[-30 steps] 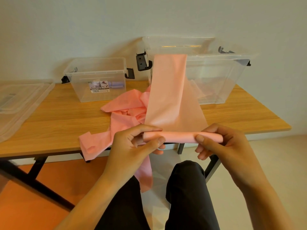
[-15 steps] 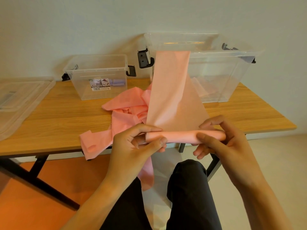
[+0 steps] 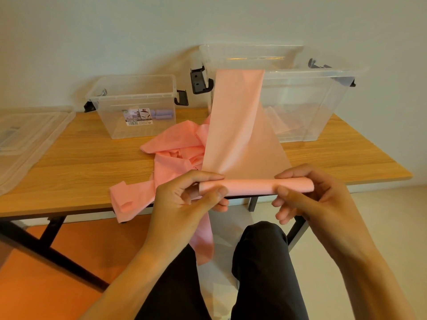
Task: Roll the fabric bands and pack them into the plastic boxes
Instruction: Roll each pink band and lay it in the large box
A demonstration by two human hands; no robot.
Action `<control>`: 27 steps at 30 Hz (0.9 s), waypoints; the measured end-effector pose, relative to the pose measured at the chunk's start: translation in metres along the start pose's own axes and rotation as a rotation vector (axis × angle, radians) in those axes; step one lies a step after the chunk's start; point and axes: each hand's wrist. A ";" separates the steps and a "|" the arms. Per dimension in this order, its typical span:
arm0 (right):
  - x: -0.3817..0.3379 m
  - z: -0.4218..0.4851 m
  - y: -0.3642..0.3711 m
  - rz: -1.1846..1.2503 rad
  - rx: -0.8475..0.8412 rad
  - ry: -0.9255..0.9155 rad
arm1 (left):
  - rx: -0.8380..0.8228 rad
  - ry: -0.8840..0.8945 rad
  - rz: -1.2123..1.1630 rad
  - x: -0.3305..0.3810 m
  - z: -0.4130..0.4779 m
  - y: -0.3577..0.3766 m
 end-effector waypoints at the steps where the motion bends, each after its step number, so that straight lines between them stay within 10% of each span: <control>1: 0.000 0.000 0.000 -0.024 0.006 -0.008 | -0.009 -0.009 0.002 0.000 0.000 0.000; 27: 0.003 0.007 0.001 -0.044 0.102 -0.086 | -0.052 0.001 0.008 -0.005 0.007 0.003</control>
Point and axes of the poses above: each hand's wrist, its own z-axis towards the middle knuckle, its own y-axis out of the palm, x = y × z, and after that the axes turned 9 degrees about -z, right-handed
